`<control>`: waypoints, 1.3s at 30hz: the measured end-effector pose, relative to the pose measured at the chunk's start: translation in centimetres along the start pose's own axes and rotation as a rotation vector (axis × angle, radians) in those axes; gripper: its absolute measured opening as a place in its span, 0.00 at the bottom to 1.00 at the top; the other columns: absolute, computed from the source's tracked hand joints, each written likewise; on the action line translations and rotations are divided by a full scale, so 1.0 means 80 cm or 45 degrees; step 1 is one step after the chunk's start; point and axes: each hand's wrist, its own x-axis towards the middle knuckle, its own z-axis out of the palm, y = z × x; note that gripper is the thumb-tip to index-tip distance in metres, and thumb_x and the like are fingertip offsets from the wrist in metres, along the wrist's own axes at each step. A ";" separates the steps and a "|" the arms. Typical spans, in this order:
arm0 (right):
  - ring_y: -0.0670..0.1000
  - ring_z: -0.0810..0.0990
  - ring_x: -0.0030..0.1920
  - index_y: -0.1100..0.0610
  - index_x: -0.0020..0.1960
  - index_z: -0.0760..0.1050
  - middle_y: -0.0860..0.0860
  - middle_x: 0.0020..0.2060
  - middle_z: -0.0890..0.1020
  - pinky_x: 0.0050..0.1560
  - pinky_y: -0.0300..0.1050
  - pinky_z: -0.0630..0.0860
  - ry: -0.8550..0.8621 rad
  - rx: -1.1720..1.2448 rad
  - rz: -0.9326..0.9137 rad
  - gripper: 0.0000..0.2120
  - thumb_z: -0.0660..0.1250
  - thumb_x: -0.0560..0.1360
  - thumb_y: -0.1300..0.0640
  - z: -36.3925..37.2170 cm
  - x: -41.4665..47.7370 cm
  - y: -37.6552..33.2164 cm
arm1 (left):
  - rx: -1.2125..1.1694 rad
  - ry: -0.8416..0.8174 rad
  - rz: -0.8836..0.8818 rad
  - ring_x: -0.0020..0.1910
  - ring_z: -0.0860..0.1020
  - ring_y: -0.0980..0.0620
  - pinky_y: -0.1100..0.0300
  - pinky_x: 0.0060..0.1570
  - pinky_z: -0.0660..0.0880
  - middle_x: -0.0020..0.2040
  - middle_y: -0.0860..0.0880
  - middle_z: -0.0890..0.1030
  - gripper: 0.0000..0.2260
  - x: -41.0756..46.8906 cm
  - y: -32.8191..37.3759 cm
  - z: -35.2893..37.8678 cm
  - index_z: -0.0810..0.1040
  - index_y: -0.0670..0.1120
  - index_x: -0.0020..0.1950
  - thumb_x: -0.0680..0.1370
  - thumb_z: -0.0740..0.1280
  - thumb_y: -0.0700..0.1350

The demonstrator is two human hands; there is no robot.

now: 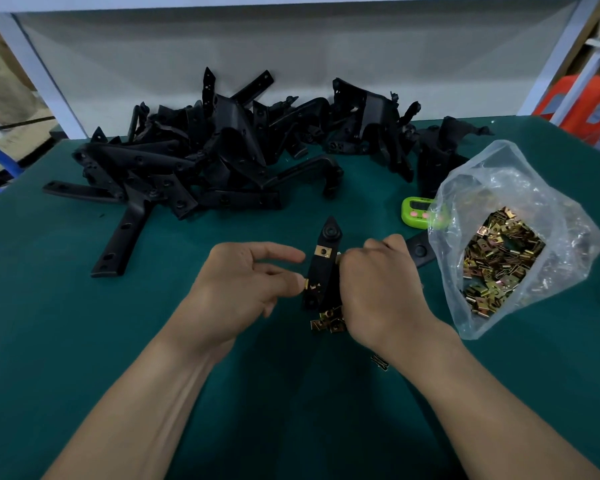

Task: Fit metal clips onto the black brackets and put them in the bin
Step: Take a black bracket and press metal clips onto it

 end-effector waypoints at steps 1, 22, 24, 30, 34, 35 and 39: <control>0.52 0.63 0.39 0.50 0.33 0.62 0.46 0.30 0.67 0.48 0.48 0.52 -0.003 0.001 0.001 0.14 0.67 0.67 0.63 0.000 0.000 0.000 | -0.004 -0.013 -0.008 0.24 0.67 0.54 0.67 0.25 0.67 0.39 0.38 0.85 0.11 0.000 0.000 -0.001 0.85 0.45 0.51 0.72 0.76 0.34; 0.52 0.64 0.39 0.48 0.33 0.61 0.45 0.31 0.66 0.47 0.47 0.51 0.029 0.032 -0.010 0.17 0.68 0.67 0.62 0.000 0.000 0.000 | -0.279 -0.055 0.026 0.24 0.66 0.56 0.67 0.26 0.66 0.36 0.45 0.82 0.14 0.002 -0.012 0.012 0.85 0.46 0.54 0.74 0.73 0.31; 0.50 0.64 0.39 0.48 0.33 0.61 0.44 0.32 0.69 0.45 0.46 0.50 0.088 0.026 0.022 0.18 0.70 0.66 0.61 -0.001 0.002 0.005 | -0.391 -0.165 -0.022 0.25 0.65 0.57 0.67 0.28 0.67 0.43 0.42 0.81 0.12 0.003 -0.010 0.011 0.85 0.46 0.57 0.75 0.73 0.35; 0.49 0.65 0.40 0.46 0.40 0.72 0.44 0.37 0.77 0.45 0.45 0.51 0.126 0.101 0.069 0.11 0.69 0.67 0.60 -0.002 0.002 0.004 | -0.585 -0.299 -0.117 0.22 0.67 0.59 0.67 0.29 0.69 0.43 0.47 0.80 0.09 0.007 -0.008 0.006 0.88 0.47 0.47 0.69 0.74 0.43; 0.50 0.64 0.38 0.46 0.34 0.62 0.44 0.32 0.72 0.45 0.46 0.50 0.188 0.093 0.070 0.19 0.71 0.65 0.63 -0.005 0.000 0.005 | -0.547 -0.208 -0.118 0.23 0.68 0.58 0.67 0.29 0.70 0.41 0.49 0.83 0.08 0.008 -0.009 0.005 0.89 0.48 0.44 0.66 0.75 0.45; 0.50 0.64 0.37 0.46 0.34 0.60 0.44 0.32 0.71 0.45 0.46 0.50 0.192 0.090 0.067 0.21 0.71 0.65 0.63 -0.005 -0.001 0.005 | -0.524 -0.178 -0.109 0.24 0.68 0.57 0.67 0.29 0.70 0.40 0.48 0.83 0.08 0.008 -0.009 0.003 0.89 0.48 0.44 0.66 0.75 0.45; 0.51 0.63 0.37 0.47 0.33 0.57 0.44 0.31 0.69 0.45 0.47 0.51 0.161 0.087 0.054 0.23 0.72 0.65 0.62 -0.005 -0.001 0.002 | -0.518 -0.213 -0.125 0.24 0.70 0.56 0.67 0.28 0.70 0.44 0.45 0.83 0.10 0.008 -0.010 0.003 0.88 0.45 0.47 0.68 0.75 0.45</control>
